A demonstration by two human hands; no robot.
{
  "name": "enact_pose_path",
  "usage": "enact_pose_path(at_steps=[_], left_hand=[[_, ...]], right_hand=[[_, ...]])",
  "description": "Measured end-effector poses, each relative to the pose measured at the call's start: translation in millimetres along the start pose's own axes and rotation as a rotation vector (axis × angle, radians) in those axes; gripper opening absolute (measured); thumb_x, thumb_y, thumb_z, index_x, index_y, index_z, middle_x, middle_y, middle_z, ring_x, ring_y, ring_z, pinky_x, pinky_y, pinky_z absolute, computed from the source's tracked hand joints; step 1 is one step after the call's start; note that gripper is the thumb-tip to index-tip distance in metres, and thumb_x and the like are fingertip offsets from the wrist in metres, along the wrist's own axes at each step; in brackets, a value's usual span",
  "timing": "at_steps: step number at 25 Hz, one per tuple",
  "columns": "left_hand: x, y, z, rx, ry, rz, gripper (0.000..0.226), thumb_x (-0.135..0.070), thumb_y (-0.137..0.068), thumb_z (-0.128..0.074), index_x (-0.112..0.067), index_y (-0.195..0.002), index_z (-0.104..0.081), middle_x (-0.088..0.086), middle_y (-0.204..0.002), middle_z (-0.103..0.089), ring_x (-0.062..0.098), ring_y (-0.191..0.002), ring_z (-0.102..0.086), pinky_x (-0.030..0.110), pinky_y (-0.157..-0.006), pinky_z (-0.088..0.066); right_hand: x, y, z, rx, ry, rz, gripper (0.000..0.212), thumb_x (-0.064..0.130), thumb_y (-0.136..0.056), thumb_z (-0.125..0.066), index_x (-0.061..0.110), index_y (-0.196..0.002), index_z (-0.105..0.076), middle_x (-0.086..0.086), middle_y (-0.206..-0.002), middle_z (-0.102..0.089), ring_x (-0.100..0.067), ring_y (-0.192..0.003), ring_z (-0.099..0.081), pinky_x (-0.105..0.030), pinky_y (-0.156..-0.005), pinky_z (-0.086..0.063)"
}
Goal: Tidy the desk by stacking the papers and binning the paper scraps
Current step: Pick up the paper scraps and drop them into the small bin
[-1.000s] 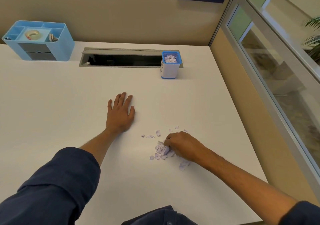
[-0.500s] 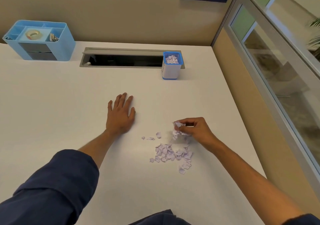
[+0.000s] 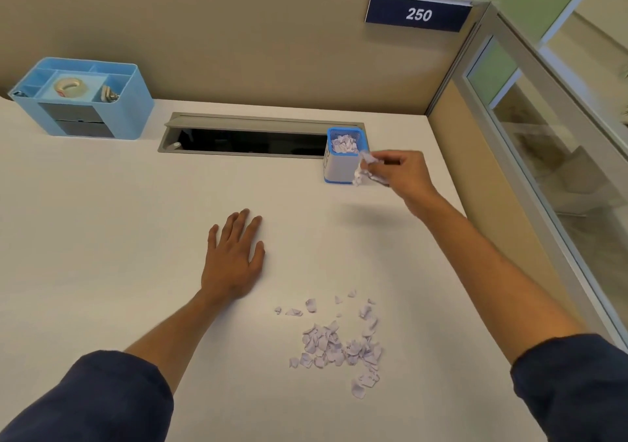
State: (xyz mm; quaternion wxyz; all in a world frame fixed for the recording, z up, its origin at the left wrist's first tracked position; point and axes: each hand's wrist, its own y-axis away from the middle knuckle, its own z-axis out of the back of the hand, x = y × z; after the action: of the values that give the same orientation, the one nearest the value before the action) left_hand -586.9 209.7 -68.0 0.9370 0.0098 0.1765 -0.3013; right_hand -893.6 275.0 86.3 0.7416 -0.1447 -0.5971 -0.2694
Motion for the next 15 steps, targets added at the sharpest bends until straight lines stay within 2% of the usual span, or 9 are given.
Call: enact_pose_path(at_steps=[2,5,7,10,13,15], left_hand=[[0,0,-1,-0.004,-0.002,0.002,0.062,-0.047,-0.095,-0.017,-0.026,-0.153,-0.027,-0.002,-0.163,-0.017,0.016,-0.15,-0.01,0.044,-0.122,-0.005],[0,0,-2,-0.008,-0.004,0.008,0.061,-0.046,-0.096,-0.018,-0.027,-0.153,-0.027,-0.003,-0.163,-0.017,0.015,-0.15,-0.01,0.044,-0.122,-0.005],[1,0,-3,-0.01,-0.005,0.012,0.06,-0.046,-0.096,-0.019,-0.028,-0.153,-0.027,-0.003,-0.163,-0.017,0.015,-0.151,-0.01,0.044,-0.122,-0.005],[2,0,-3,-0.012,-0.007,0.013,0.06,-0.046,-0.097,-0.019,-0.028,-0.153,-0.027,-0.004,-0.163,-0.017,0.014,-0.151,-0.009,0.045,-0.122,-0.006],[1,-1,-2,-0.01,-0.006,0.014,0.06,-0.047,-0.097,-0.019,-0.028,-0.153,-0.027,-0.004,-0.163,-0.017,0.014,-0.151,-0.009,0.044,-0.122,-0.005],[0,0,-2,-0.008,-0.008,0.016,0.06,-0.046,-0.097,-0.018,-0.028,-0.153,-0.026,-0.004,-0.163,-0.016,0.013,-0.151,-0.008,0.044,-0.122,-0.004]], right_hand=[[10,-37,-6,-0.052,0.175,0.08,0.023,0.022,-0.08,-0.078,0.01,-0.1,-0.076,-0.001,-0.089,-0.071,-0.01,-0.078,-0.064,-0.019,-0.065,-0.053],[24,-82,-19,-0.044,0.495,0.18,0.024,0.018,-0.084,-0.074,0.01,-0.106,-0.074,-0.004,-0.099,-0.071,-0.012,-0.088,-0.064,-0.009,-0.048,-0.04],[27,-102,-28,0.001,0.694,0.209,0.023,0.015,-0.085,-0.072,0.01,-0.107,-0.073,-0.006,-0.106,-0.071,-0.017,-0.095,-0.064,-0.014,-0.053,-0.041],[26,-118,-37,0.132,0.94,0.141,0.029,0.015,-0.083,-0.074,0.008,-0.111,-0.072,-0.01,-0.116,-0.067,-0.019,-0.096,-0.061,-0.026,-0.065,-0.045],[37,-120,-38,0.281,1.081,0.128,0.032,0.015,-0.082,-0.074,0.011,-0.113,-0.07,-0.01,-0.121,-0.065,-0.022,-0.097,-0.06,-0.029,-0.069,-0.047],[48,-123,-35,0.316,1.098,0.148,0.028,0.011,-0.085,-0.064,0.012,-0.113,-0.071,-0.009,-0.118,-0.067,-0.021,-0.092,-0.063,-0.032,-0.074,-0.053]])
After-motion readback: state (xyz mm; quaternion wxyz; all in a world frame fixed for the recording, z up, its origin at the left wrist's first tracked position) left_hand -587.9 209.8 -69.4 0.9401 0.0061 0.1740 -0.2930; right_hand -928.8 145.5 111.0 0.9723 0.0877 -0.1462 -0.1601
